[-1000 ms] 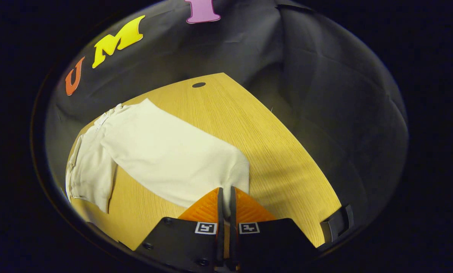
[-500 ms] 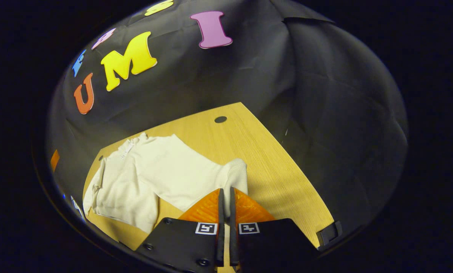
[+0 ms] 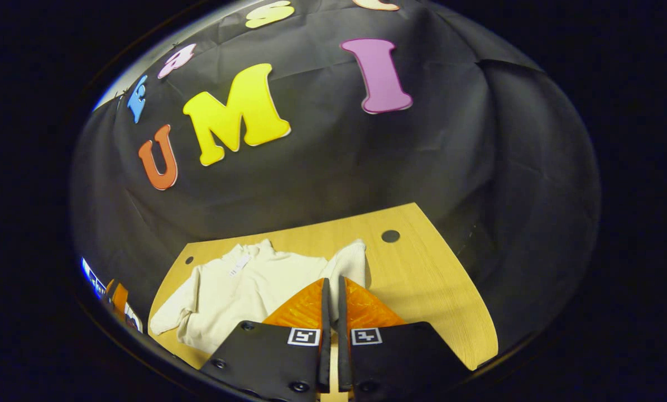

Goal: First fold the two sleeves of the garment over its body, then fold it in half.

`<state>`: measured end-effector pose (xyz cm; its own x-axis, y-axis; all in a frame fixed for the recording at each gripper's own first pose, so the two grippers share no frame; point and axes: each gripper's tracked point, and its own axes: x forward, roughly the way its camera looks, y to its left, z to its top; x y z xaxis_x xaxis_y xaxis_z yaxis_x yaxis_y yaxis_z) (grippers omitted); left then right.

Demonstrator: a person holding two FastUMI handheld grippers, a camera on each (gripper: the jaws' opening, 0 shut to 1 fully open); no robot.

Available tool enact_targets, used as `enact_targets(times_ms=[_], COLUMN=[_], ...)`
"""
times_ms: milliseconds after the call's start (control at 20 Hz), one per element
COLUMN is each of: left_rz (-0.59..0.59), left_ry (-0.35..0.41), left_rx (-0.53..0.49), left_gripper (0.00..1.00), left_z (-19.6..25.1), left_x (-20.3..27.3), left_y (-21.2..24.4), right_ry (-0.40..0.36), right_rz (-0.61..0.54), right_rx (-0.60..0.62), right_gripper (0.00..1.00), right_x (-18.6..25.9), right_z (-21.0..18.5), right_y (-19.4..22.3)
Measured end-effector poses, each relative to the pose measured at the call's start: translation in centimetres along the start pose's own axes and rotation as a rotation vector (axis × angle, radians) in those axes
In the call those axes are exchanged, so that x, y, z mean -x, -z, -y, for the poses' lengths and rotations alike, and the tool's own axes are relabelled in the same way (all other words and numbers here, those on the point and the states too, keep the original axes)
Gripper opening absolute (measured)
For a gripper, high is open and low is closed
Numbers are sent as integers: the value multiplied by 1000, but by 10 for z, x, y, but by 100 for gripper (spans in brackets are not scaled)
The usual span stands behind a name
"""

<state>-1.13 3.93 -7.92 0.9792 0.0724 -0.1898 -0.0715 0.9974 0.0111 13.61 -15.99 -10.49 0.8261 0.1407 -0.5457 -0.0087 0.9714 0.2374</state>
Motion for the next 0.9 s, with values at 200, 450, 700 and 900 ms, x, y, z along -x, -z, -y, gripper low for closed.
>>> enact_targets(times_ms=[200, 450, 700, 900], left_rz=[-7, -12, -18, -34], left_ry=[-73, -176, -257, -293], left_rx=[39, 61, 40, 37], left_gripper=[100, 100, 100, 100], left_z=[-40, -94, -135, -157], left_x=[3, 17, 34, 45], left_y=[4, 9, 15, 24], right_ry=[-108, -224, -303, -325], right_rz=[25, -1, -91, -180], right_rx=[99, 204, 284, 358], right_gripper=[6, 6, 6, 6], right_x=[-37, -91, -146, -187], right_z=[-86, -194, -273, -318], right_y=[-41, -40, 8, 62])
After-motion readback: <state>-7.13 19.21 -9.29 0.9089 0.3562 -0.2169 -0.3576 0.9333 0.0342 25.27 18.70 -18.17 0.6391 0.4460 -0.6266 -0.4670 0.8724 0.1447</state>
